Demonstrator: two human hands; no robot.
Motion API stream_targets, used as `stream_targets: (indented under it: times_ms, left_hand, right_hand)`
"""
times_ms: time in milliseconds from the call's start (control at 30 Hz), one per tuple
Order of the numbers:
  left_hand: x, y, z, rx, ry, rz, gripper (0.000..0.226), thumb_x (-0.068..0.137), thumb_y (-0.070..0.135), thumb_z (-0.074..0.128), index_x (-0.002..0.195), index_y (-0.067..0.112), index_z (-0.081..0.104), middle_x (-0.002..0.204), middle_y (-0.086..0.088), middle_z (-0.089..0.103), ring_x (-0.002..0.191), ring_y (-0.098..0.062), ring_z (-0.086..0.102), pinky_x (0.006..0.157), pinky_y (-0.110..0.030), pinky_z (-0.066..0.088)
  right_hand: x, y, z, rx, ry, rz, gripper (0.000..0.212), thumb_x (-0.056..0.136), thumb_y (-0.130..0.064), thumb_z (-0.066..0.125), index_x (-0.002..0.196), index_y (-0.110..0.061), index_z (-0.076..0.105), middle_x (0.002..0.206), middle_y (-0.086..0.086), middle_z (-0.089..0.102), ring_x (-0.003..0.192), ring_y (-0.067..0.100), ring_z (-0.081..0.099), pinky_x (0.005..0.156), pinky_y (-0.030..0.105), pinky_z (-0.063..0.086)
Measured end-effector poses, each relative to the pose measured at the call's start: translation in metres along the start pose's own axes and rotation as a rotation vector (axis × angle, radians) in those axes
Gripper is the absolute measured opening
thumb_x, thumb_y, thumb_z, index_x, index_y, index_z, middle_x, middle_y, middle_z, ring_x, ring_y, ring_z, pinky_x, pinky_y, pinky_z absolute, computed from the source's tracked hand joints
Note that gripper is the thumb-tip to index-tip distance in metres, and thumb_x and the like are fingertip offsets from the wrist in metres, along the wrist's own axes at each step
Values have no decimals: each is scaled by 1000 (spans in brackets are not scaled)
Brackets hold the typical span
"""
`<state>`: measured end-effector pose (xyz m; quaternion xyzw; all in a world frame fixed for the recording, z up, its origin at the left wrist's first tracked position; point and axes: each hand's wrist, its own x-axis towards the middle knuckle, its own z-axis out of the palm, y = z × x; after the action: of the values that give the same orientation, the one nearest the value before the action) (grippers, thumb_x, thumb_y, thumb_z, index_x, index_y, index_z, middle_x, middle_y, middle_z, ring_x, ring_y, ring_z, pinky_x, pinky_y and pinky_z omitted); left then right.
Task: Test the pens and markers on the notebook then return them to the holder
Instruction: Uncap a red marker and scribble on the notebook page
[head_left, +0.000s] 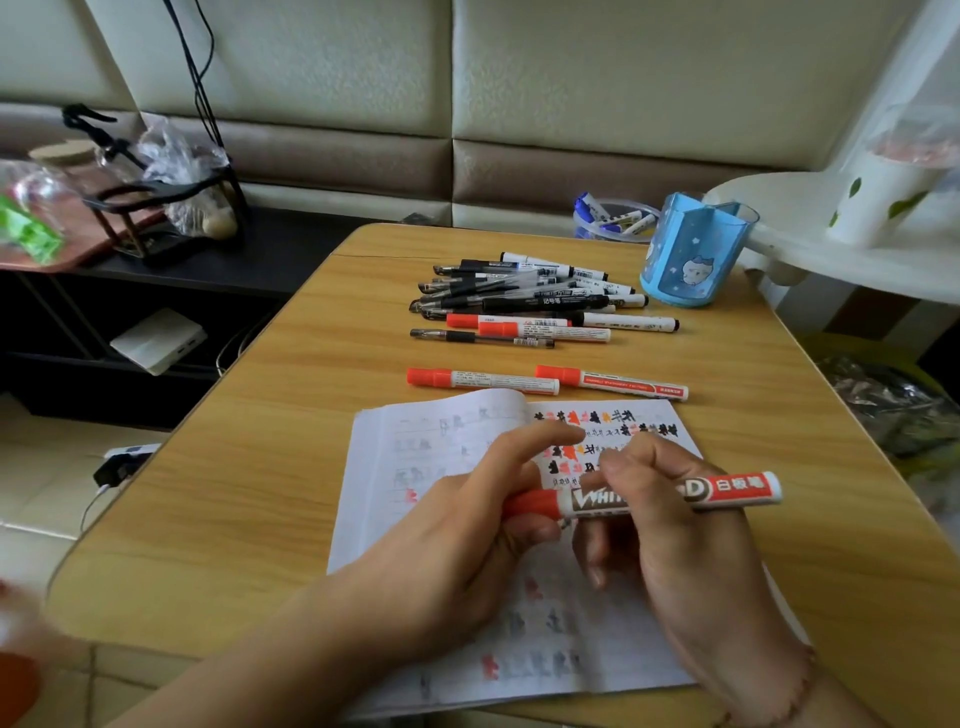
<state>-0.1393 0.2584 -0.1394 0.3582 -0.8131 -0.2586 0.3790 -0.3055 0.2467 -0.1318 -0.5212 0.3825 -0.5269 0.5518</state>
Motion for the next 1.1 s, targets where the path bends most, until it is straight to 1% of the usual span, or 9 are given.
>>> stream_targets:
  times_ms: [67,200,367,467,600,700,833,1000,1100]
  left_hand:
    - [0,-1,0,-3,-16,12,43,97,22,38,139,27,29,82,18,56,71,0,54,68,-19,42]
    - [3,1,1,-25,-38,-24,38,99,17,43,137,22,37,97,10,66,92,-11,63,83,-32,49]
    - [4,-8,1,277,-23,-187,73,82,63,55,143,34,28,143,18,36,133,3,28,110,-12,19]
    - [4,-7,4,545,-49,-317,72,83,65,42,145,31,31,151,16,29,137,-2,22,114,-20,18]
    - [7,7,16,852,-94,-358,69,87,58,28,142,19,43,149,1,41,133,-16,44,103,-34,40]
    - [19,14,15,989,-359,-430,71,94,57,15,152,18,13,160,-2,11,144,-20,22,106,-39,37]
    - [44,35,9,996,-399,-472,53,87,55,40,126,18,41,127,-4,46,103,-23,53,71,-32,46]
    - [99,38,7,1010,-447,-648,52,90,42,44,137,21,37,129,-5,57,109,-27,58,80,-38,52]
    - [145,46,21,1152,-560,-549,43,92,37,46,132,21,46,124,-2,59,106,-23,58,77,-35,49]
  right_hand:
    - [0,2,0,-56,-4,-21,34,70,-41,59,55,-12,50,43,15,53,36,26,47,41,27,42]
    - [1,2,0,-196,-50,-115,30,80,-36,61,57,-21,50,45,7,56,38,17,50,43,23,42]
    - [-5,-1,-8,-84,241,-249,35,88,-44,54,72,-14,61,47,9,51,40,18,46,39,23,37]
    - [-8,2,-15,-196,328,-266,36,96,-41,45,81,-17,68,60,12,61,50,24,54,44,25,44]
    - [-9,8,-17,-302,274,-217,21,91,-36,57,80,-22,68,65,7,64,57,20,58,55,36,49]
    - [-12,7,-21,-221,245,-169,23,88,-32,51,80,-21,70,64,9,64,58,21,59,53,27,48]
    - [-12,6,-29,-69,268,-33,14,96,-14,51,90,-16,62,49,1,48,49,17,42,46,29,33]
    - [-14,-18,-54,-84,353,-65,12,84,-11,70,79,-12,59,50,-5,55,46,9,47,42,22,36]
    - [-20,-42,-83,-69,386,-47,12,87,-20,68,78,-12,68,57,-1,62,53,14,54,47,27,40]
